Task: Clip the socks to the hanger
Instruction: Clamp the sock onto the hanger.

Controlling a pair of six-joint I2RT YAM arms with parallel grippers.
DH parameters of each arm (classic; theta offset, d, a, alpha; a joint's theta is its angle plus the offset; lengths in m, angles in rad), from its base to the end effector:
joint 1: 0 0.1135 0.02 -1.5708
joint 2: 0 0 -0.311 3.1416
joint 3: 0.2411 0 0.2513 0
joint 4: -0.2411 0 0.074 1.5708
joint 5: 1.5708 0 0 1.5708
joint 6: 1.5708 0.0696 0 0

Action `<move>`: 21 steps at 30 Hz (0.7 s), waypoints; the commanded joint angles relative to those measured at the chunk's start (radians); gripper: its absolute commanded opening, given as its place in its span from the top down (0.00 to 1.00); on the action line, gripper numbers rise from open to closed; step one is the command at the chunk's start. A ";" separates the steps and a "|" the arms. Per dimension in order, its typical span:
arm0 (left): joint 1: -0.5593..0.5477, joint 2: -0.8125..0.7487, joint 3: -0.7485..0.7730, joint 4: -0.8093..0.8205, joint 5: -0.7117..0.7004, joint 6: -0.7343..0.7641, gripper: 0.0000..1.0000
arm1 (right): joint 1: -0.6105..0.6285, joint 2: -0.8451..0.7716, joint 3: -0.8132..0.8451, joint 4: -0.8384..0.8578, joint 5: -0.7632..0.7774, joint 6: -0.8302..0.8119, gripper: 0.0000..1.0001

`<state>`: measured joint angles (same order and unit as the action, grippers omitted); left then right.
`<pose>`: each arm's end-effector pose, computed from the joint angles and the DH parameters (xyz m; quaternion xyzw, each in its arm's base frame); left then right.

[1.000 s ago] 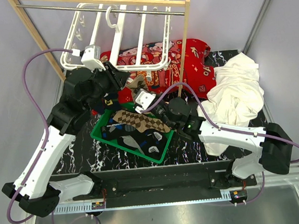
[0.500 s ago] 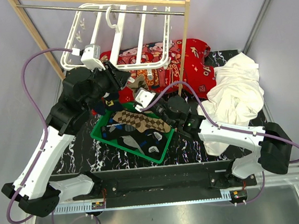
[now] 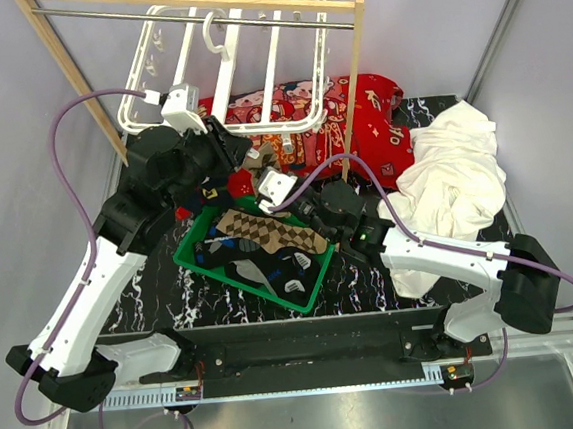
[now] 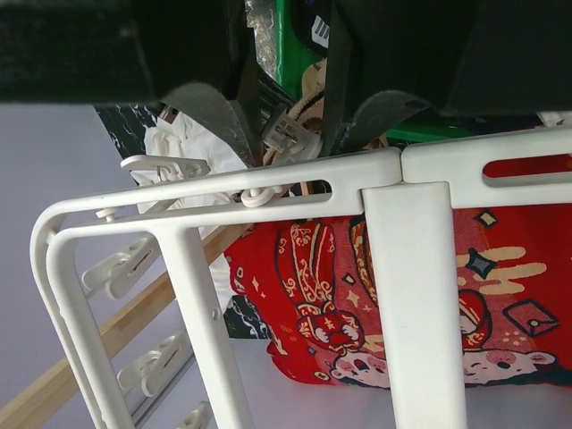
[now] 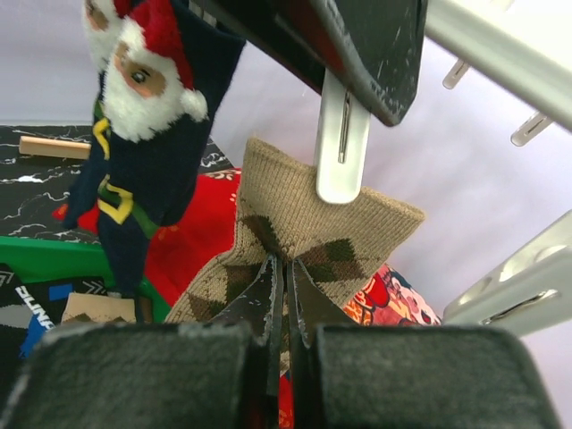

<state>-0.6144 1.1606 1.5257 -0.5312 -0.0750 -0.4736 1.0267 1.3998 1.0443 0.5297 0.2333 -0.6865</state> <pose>0.2023 -0.1364 0.5182 0.0295 0.7626 -0.3096 0.5672 0.1982 0.2965 0.4158 -0.4241 0.4856 0.0550 0.7624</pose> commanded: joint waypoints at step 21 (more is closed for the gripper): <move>-0.007 0.017 0.051 0.005 0.024 0.039 1.00 | -0.007 -0.038 0.108 0.000 -0.019 -0.033 1.00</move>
<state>-0.6170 1.1702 1.5257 -0.5343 -0.0734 -0.4660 1.0260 1.3991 1.0939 0.5022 0.2184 -0.6937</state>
